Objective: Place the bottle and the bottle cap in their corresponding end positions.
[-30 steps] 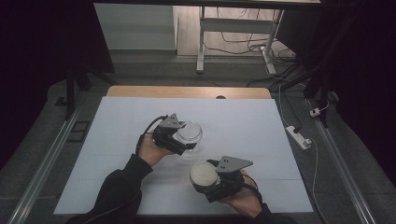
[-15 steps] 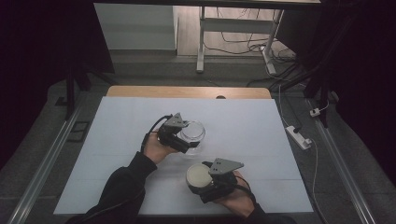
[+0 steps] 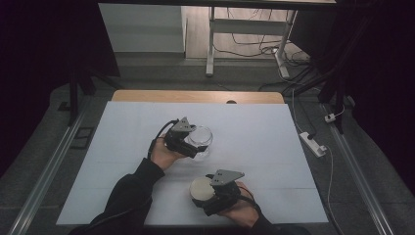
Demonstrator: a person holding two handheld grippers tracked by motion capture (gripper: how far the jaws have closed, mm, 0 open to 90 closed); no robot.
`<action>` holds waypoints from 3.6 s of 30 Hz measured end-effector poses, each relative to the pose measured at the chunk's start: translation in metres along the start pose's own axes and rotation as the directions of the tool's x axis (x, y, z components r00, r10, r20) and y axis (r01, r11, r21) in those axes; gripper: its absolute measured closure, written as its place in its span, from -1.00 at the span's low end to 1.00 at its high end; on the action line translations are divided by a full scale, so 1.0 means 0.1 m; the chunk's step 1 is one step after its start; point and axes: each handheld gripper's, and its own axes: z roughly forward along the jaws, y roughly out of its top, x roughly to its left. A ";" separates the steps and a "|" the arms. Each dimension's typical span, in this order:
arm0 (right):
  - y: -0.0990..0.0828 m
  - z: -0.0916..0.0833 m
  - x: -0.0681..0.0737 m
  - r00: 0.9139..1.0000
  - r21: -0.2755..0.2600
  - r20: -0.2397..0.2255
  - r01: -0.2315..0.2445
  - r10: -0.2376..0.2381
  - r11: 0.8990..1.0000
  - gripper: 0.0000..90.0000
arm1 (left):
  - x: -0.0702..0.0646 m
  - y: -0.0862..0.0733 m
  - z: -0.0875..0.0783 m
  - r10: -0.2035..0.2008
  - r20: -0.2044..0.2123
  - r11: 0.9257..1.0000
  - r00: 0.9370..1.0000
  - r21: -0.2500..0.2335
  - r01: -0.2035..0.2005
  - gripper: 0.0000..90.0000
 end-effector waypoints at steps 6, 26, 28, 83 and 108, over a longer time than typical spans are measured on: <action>-0.04 0.10 0.02 1.000 0.038 0.001 0.011 -0.011 0.999 -0.84 | 0.15 0.07 -0.39 -0.105 0.022 0.960 0.994 -0.257 0.107 0.38; -0.11 0.21 -0.10 1.000 0.135 0.019 -0.011 0.008 0.991 -0.84 | 0.10 0.05 -0.32 -0.059 -0.020 0.995 0.998 -0.081 0.057 -0.11; -0.11 0.22 -0.09 1.000 0.140 0.025 0.003 -0.006 0.990 -0.85 | 0.10 0.05 -0.32 -0.065 -0.018 0.995 0.998 -0.076 0.064 -0.16; 0.03 -0.25 -0.14 0.998 0.029 0.052 -0.021 0.020 0.999 -1.00 | -0.28 -0.27 -0.74 -0.174 0.080 0.984 0.982 0.052 0.170 -0.97; -0.05 -0.65 -0.26 0.988 -0.010 0.137 -0.067 0.068 0.998 -1.00 | -0.69 -0.60 -1.24 -0.211 0.069 0.977 0.975 0.035 0.209 -1.00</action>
